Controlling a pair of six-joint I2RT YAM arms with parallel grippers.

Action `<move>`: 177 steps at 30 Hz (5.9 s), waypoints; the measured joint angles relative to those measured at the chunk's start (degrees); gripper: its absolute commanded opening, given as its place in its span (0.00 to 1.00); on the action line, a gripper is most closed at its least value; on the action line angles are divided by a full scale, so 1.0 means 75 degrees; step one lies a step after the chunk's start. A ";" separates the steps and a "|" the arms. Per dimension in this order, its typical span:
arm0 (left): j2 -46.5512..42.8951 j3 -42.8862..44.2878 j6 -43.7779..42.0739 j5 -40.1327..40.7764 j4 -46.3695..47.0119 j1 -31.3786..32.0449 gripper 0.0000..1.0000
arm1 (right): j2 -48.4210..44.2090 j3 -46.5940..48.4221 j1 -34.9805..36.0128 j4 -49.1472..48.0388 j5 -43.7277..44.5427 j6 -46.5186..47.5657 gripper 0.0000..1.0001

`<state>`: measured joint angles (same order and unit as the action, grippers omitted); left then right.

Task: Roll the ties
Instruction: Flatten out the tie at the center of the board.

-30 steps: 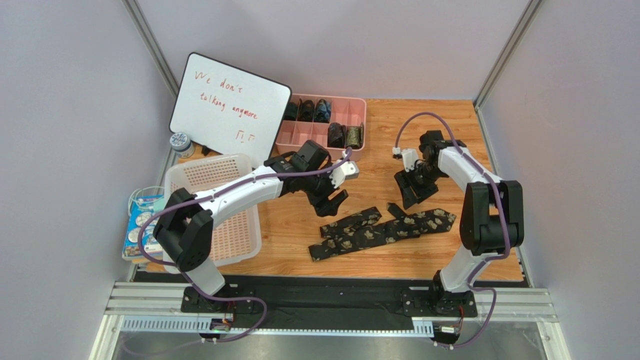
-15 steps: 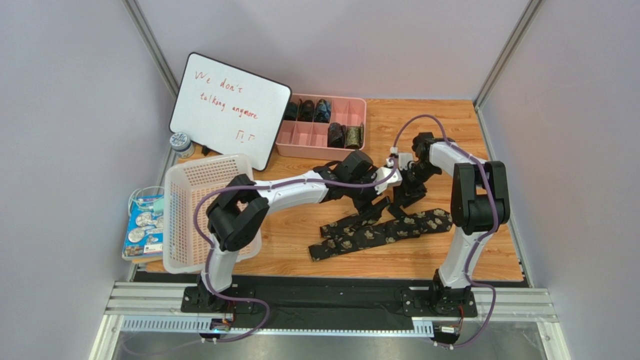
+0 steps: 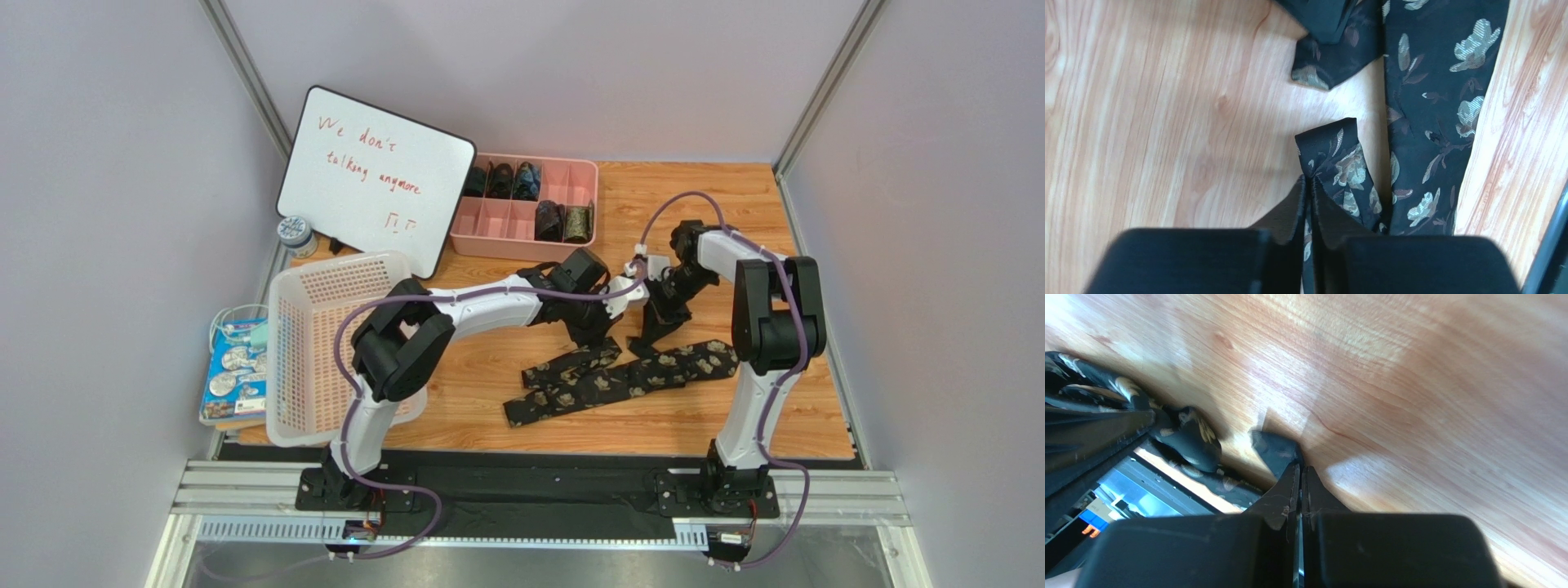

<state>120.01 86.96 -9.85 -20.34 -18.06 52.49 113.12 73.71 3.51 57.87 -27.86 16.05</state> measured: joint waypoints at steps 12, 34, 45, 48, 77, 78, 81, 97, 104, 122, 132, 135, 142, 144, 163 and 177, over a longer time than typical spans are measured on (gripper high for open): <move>-0.1457 0.0294 0.0256 -0.0370 -0.0941 -0.1737 0.00 | -0.0213 0.3037 -0.1836 0.1504 -0.0082 0.1268 0.00; -0.4797 -0.3442 0.0682 0.1638 -0.2943 -0.3174 0.25 | -0.4089 -0.2795 -0.4083 0.1306 0.2774 0.6814 0.44; -0.5039 -0.3147 0.0405 0.0009 -0.3130 -0.3448 0.71 | -0.4721 -0.1425 -0.2865 0.1935 0.1979 0.6618 0.88; -0.5015 -0.3025 0.0358 -0.0466 -0.3144 -0.3497 0.71 | -0.4972 -0.1708 -0.1527 0.1795 0.1734 0.6123 0.88; -0.5348 -0.2649 0.0790 -0.2154 -0.3305 -0.5152 0.70 | -0.4080 -0.2978 0.3255 -0.2098 0.4864 0.4357 0.00; -0.5353 -0.2649 0.0731 -0.2232 -0.3311 -0.5152 0.71 | -0.4593 -0.3089 0.3244 -0.2637 0.5316 0.4552 0.00; -0.5353 -0.2649 0.0364 -0.2384 -0.3383 -0.5138 0.71 | -0.6685 -0.4619 0.3267 -0.4634 0.6306 0.5552 0.00; -0.5858 -0.4395 -0.3899 -0.1413 -0.2229 -0.1591 0.72 | -0.9725 -0.9457 0.3293 -0.6522 0.7242 0.8038 0.00; -0.4074 -0.3998 -0.5727 -0.0839 -0.1495 -0.0944 0.73 | -0.9576 -0.9416 0.3293 -0.6496 0.7213 0.7991 0.00; -0.2084 0.1023 -0.5333 -0.1332 -0.4733 -0.1883 0.00 | -0.7455 -0.8848 0.2203 -0.9174 0.7219 0.8717 0.00; -0.2340 0.0915 -0.1023 -0.3660 -0.5356 -0.3582 0.09 | -0.5013 -0.8609 0.0842 -1.4090 0.6228 1.0267 0.08; -0.2340 0.0216 -0.0303 -0.3620 -0.5278 -0.3657 0.21 | -0.4945 -0.9072 0.0778 -1.4659 0.5794 1.0520 0.31; -0.2323 -0.0271 0.0300 -0.2981 -0.4963 -0.3678 0.23 | -0.8049 -0.9174 0.0522 -1.0526 0.4724 1.0742 0.87; -0.2253 -0.0224 0.0294 -0.2745 -0.4843 -0.3678 0.26 | -0.9885 -0.8717 0.0446 -0.8326 0.3946 1.0908 0.88; -0.2672 -0.0662 -0.3177 -0.2087 -0.5199 -0.3121 0.80 | -0.6744 -0.2774 -0.1201 -0.0236 0.2489 0.8023 0.92; -0.2221 -0.1259 -0.4616 -0.0950 -0.4896 -0.2634 0.84 | -0.5931 -0.3407 -0.2110 0.0723 0.2524 0.7630 0.93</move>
<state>103.35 77.52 -44.47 -27.46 -54.78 32.73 68.64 48.16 -12.32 63.29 -8.93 73.28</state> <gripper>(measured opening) 0.833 0.924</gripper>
